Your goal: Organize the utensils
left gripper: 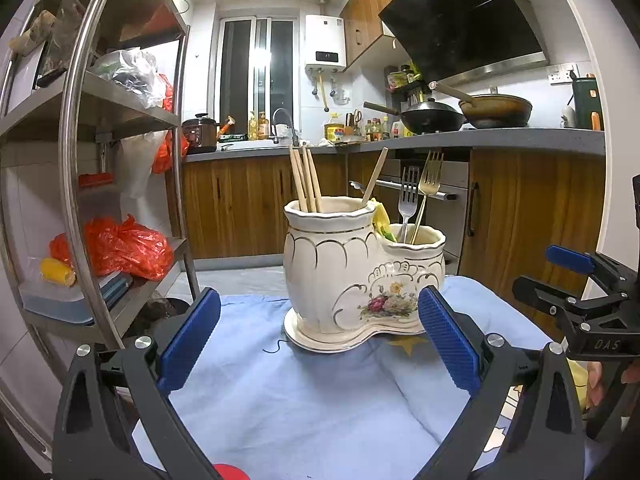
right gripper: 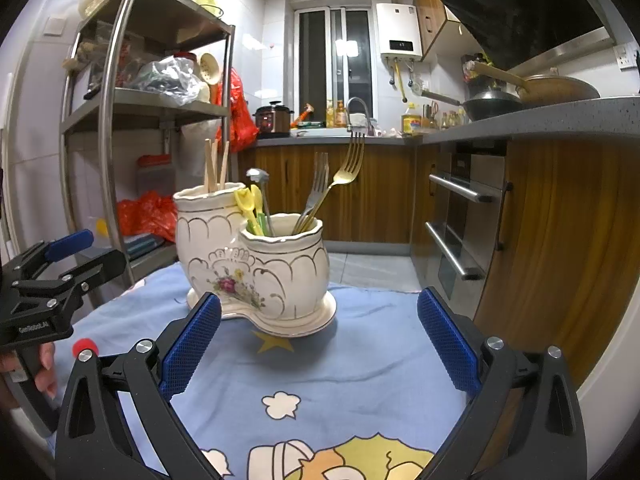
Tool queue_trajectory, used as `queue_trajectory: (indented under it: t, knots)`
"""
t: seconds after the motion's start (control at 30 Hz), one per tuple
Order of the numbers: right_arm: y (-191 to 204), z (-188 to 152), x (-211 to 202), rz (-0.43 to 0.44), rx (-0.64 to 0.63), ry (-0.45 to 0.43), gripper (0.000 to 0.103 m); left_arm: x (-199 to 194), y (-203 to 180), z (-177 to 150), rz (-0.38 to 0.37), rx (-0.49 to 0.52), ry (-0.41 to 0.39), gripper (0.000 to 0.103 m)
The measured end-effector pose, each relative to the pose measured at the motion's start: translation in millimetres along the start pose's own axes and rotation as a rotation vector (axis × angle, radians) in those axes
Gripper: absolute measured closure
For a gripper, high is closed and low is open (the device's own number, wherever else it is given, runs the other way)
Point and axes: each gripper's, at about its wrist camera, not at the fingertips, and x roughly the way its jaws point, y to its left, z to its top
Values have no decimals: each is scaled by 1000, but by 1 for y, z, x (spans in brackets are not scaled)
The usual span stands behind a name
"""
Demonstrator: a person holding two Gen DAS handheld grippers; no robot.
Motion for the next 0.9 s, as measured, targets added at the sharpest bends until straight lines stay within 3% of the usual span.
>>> queue_trajectory:
  t: [0.9]
  knots:
    - [0,0,0,-1,-4,2,5,0,3,1,3,-2,4,6]
